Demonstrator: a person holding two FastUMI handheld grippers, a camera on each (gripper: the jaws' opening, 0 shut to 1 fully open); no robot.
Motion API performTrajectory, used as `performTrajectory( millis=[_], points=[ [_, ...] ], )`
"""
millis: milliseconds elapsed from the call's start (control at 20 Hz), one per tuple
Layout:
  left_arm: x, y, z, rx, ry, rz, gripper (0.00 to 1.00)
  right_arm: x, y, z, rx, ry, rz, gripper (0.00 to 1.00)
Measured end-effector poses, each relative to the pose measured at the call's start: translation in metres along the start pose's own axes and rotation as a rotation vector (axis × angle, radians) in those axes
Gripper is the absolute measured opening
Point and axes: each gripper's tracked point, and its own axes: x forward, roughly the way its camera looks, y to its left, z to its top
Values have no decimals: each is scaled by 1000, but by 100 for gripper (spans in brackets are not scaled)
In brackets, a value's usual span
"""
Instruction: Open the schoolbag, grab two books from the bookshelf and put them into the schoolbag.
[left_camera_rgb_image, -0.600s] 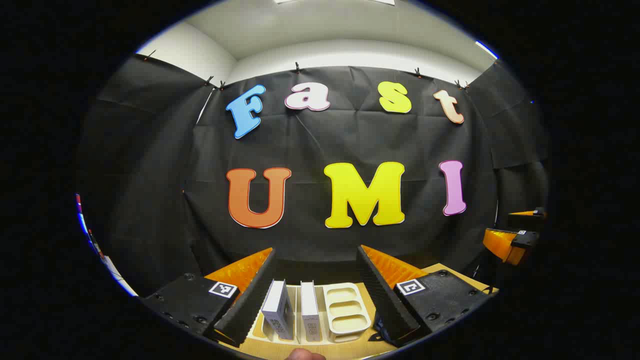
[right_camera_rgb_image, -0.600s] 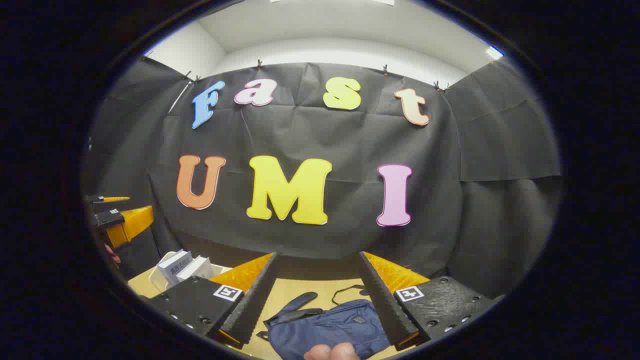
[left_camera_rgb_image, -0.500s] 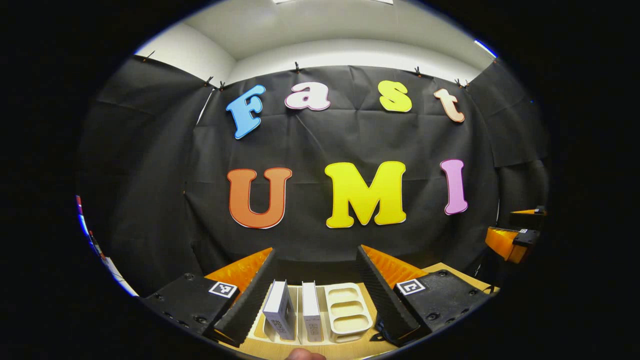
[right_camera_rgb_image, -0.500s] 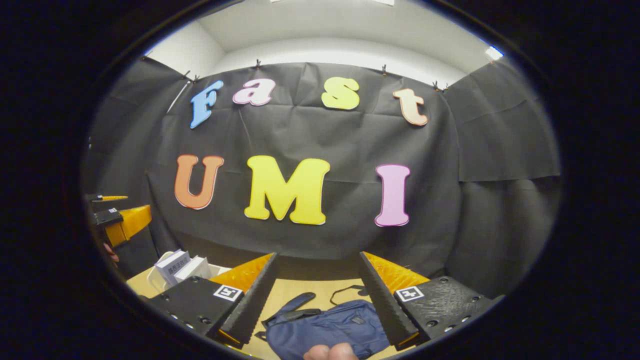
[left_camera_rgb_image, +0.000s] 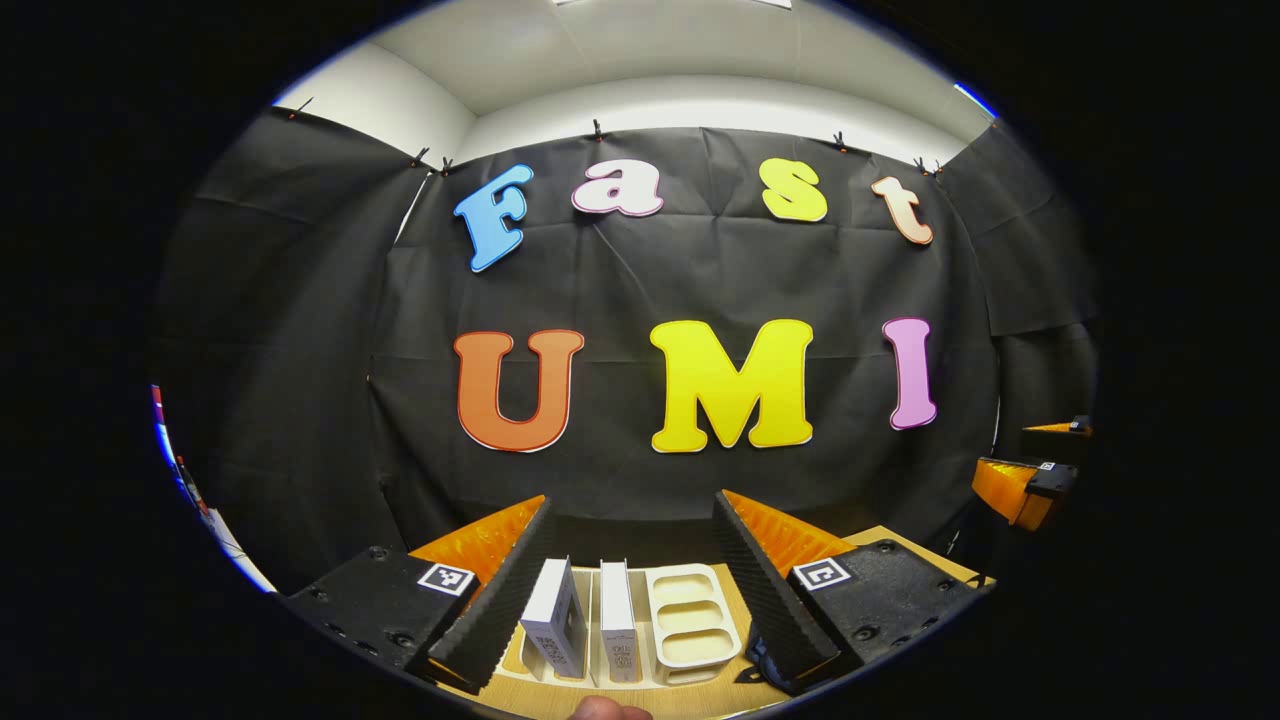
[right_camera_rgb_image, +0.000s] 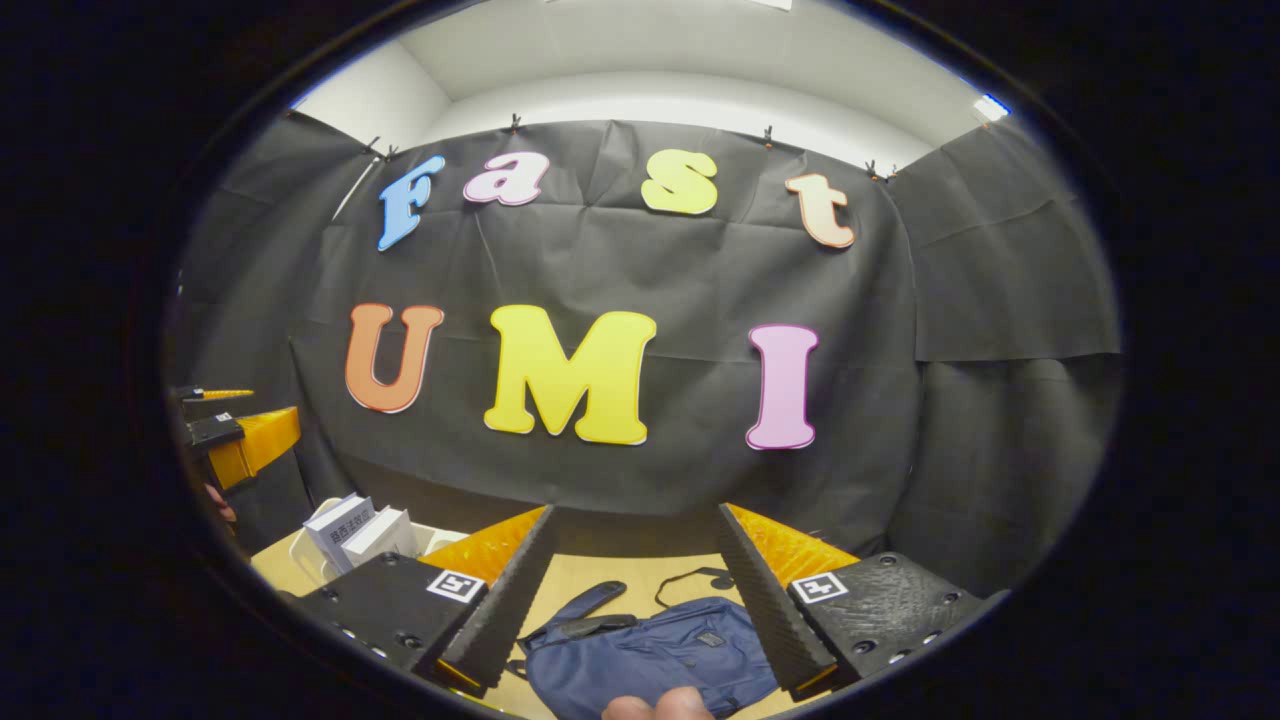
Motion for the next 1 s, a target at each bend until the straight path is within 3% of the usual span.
performTrajectory(
  millis=[550, 750, 1000],
  points=[
    [3, 3, -3, -4, 9, 20, 99, 3, 5, -19, -24, 57, 26, 95],
    [3, 5, -3, -10, 12, 27, 99, 4, 7, -50, -53, 133, 32, 97],
    [4, 5, -4, -17, 16, 21, 99, -6, 23, -113, -110, 298, 94, 95]
  ],
)
